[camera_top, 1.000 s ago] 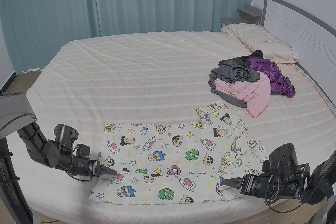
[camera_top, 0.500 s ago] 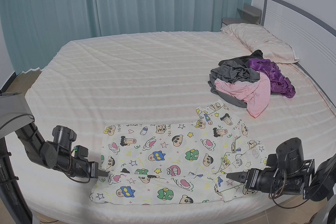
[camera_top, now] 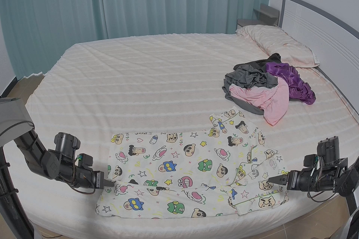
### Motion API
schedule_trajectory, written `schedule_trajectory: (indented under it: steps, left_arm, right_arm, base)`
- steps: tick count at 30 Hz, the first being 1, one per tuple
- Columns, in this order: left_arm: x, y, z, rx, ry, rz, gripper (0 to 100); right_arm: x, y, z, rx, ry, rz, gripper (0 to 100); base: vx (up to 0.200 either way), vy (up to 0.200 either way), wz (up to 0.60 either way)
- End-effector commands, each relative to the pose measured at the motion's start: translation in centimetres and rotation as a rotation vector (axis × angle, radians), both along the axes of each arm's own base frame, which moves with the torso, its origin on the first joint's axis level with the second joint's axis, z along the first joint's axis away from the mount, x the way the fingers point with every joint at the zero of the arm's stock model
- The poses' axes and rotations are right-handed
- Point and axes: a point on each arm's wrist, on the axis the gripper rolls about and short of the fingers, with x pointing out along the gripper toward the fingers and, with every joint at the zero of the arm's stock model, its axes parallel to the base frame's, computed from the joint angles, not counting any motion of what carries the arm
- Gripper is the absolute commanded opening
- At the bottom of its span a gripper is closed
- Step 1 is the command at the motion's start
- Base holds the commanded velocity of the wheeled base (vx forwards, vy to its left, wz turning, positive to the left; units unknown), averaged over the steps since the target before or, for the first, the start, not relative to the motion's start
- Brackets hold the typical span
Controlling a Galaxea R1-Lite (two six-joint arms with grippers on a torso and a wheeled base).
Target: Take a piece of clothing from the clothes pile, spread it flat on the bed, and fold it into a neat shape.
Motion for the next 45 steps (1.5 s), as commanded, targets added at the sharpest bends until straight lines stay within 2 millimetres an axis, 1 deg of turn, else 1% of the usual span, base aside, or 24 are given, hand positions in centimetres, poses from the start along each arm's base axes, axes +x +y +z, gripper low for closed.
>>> schedule_trajectory:
  steps: [1, 2, 5, 7, 8, 11, 12, 13, 19, 24, 28, 33, 41, 42, 43, 45]
  left_arm:
    - [0.0, -0.1, 0.1, 0.002, -0.004, -0.004, 0]
    - [0.0, -0.1, 0.1, 0.002, -0.004, -0.004, 0]
    - [-0.1, -0.1, 0.1, 0.002, -0.001, -0.004, 0]
    - [-0.1, -0.1, 0.1, 0.002, -0.001, -0.004, 0]
    - [-0.1, -0.1, 0.2, 0.002, -0.003, -0.004, 0]
    - [-0.1, -0.1, 0.2, 0.002, -0.003, -0.004, 0]
    - [-0.1, -0.1, 0.2, 0.002, -0.004, -0.004, 0]
    - [-0.1, -0.1, 0.2, 0.002, -0.003, -0.004, 0]
    - [-0.1, -0.1, 0.2, 0.005, -0.003, -0.003, 0]
    - [0.0, -0.1, 0.1, 0.006, 0.0, -0.003, 0]
    - [0.2, -0.1, 0.0, 0.027, -0.006, 0.01, 0]
    - [0.4, 0.0, -0.5, 0.055, 0.004, 0.024, 0]
    - [0.6, 0.0, -0.6, 0.05, 0.009, 0.033, 0]
    - [0.6, 0.0, -0.6, 0.05, 0.009, 0.033, 100]
    - [0.6, -0.1, -0.5, 0.05, 0.01, 0.032, 100]
    - [0.5, -0.1, -0.5, 0.048, 0.01, 0.036, 100]
  right_arm:
    - [0.8, -1.6, -2.7, 0.006, 0.112, 0.018, 100]
    - [0.8, -1.6, -2.7, 0.006, 0.112, 0.018, 100]
    - [1.3, -1.4, -3.5, 0.054, 0.125, 0.088, 100]
    - [1.8, -1.4, -3.8, 0.062, 0.119, 0.096, 100]
    - [2.1, -1.3, -4.4, 0.063, 0.122, 0.097, 100]
    - [2.3, -1.3, -4.5, 0.063, 0.118, 0.097, 100]
    - [2.7, -1.3, -5.2, 0.066, 0.111, 0.098, 100]
    - [3.0, -1.3, -5.6, 0.071, 0.107, 0.1, 0]
    - [3.3, -1.7, -5.7, 0.103, 0.067, 0.093, 0]
    - [3.5, -2.9, -5.3, 0.119, 0.03, 0.051, 0]
    - [3.5, -3.5, -5.2, 0.118, 0.012, 0.029, 0]
    - [3.2, -3.5, -5.4, 0.118, 0.024, 0.026, 0]
    - [3.1, -3.5, -5.5, 0.118, 0.031, 0.029, 0]
    - [3.1, -3.4, -5.5, 0.118, 0.031, 0.03, 0]
    - [3.1, -3.4, -5.4, 0.118, 0.028, 0.03, 100]
    - [3.0, -3.4, -5.3, 0.118, 0.027, 0.032, 100]
  base:
    - [0.0, 0.0, 0.0]
    - [0.0, 0.0, 0.0]
    - [0.0, 0.0, 0.0]
    - [0.0, 0.0, 0.0]
    - [0.0, 0.0, 0.0]
    - [0.0, 0.0, 0.0]
    - [0.0, 0.0, 0.0]
    - [0.0, 0.0, 0.0]
    - [0.0, 0.0, 0.0]
    - [0.0, 0.0, 0.0]
    - [0.0, 0.0, 0.0]
    - [0.0, 0.0, 0.0]
    - [0.0, 0.0, 0.0]
    - [0.0, 0.0, 0.0]
    - [0.0, 0.0, 0.0]
    - [0.0, 0.0, 0.0]
